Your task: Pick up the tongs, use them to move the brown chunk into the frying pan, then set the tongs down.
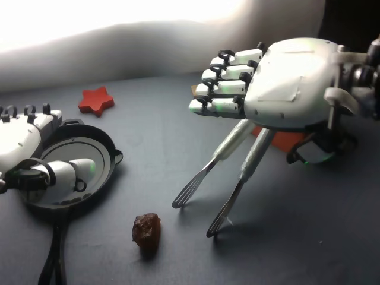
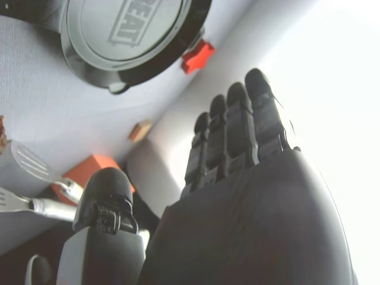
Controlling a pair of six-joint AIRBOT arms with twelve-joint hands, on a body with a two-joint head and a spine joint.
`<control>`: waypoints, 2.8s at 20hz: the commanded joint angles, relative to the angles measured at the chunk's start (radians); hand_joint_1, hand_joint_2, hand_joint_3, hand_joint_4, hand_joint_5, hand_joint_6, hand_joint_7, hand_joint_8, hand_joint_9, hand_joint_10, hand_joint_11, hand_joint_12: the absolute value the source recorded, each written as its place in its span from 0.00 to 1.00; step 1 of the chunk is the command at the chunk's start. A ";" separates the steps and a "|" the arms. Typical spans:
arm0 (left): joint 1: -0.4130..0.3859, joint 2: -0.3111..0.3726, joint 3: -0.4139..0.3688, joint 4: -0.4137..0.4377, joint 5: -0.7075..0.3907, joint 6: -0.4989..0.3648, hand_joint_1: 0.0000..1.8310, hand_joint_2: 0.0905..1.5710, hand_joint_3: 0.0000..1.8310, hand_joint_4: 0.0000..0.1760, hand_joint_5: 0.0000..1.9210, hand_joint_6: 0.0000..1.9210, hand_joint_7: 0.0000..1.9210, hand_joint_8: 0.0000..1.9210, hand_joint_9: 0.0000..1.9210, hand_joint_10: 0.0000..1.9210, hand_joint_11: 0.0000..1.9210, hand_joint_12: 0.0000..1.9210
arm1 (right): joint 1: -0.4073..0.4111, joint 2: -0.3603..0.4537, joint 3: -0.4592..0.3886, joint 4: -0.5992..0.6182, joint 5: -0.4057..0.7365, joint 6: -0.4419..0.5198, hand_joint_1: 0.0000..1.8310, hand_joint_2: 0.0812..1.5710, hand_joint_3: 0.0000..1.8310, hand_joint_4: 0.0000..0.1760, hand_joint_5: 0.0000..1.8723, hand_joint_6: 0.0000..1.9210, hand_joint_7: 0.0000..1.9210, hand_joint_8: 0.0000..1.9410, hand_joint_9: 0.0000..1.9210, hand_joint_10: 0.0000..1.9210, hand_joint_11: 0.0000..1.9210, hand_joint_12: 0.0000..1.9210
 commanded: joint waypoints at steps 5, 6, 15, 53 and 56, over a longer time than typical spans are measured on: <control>-0.022 0.004 -0.012 0.037 -0.094 0.021 0.04 0.82 0.00 0.07 0.02 0.00 0.06 0.00 0.05 0.00 0.00 0.16 | 0.042 -0.079 0.054 -0.007 -0.034 0.041 0.66 0.53 0.00 0.00 0.00 0.00 0.00 0.00 0.00 0.00 0.00 0.00; -0.022 0.004 -0.012 0.036 -0.094 0.024 0.04 0.82 0.00 0.07 0.02 0.00 0.05 0.00 0.05 0.00 0.00 0.15 | 0.042 -0.091 0.063 -0.007 -0.049 0.044 0.64 0.53 0.00 0.00 0.00 0.00 0.00 0.00 0.00 0.00 0.00 0.00; -0.031 0.004 -0.013 0.035 -0.095 0.030 0.04 0.82 0.00 0.10 0.03 0.00 0.06 0.00 0.07 0.00 0.00 0.18 | 0.006 -0.200 0.127 -0.233 -0.195 0.141 0.65 0.53 0.00 0.00 0.00 0.00 0.00 0.00 0.00 0.00 0.00 0.00; -0.003 -0.042 0.072 0.127 -0.112 -0.073 0.02 0.81 0.00 0.20 0.04 0.00 0.08 0.00 0.08 0.00 0.00 0.24 | -0.080 -0.361 0.332 -0.245 -0.217 0.288 0.64 0.63 0.07 0.00 0.38 0.15 0.44 0.03 0.27 0.32 0.01 0.84; -0.004 -0.041 0.072 0.128 -0.112 -0.077 0.01 0.81 0.00 0.21 0.04 0.00 0.07 0.00 0.07 0.00 0.00 0.23 | -0.075 -0.360 0.332 -0.245 -0.215 0.288 0.64 0.63 0.08 0.00 0.43 0.17 0.48 0.04 0.30 0.35 0.06 0.84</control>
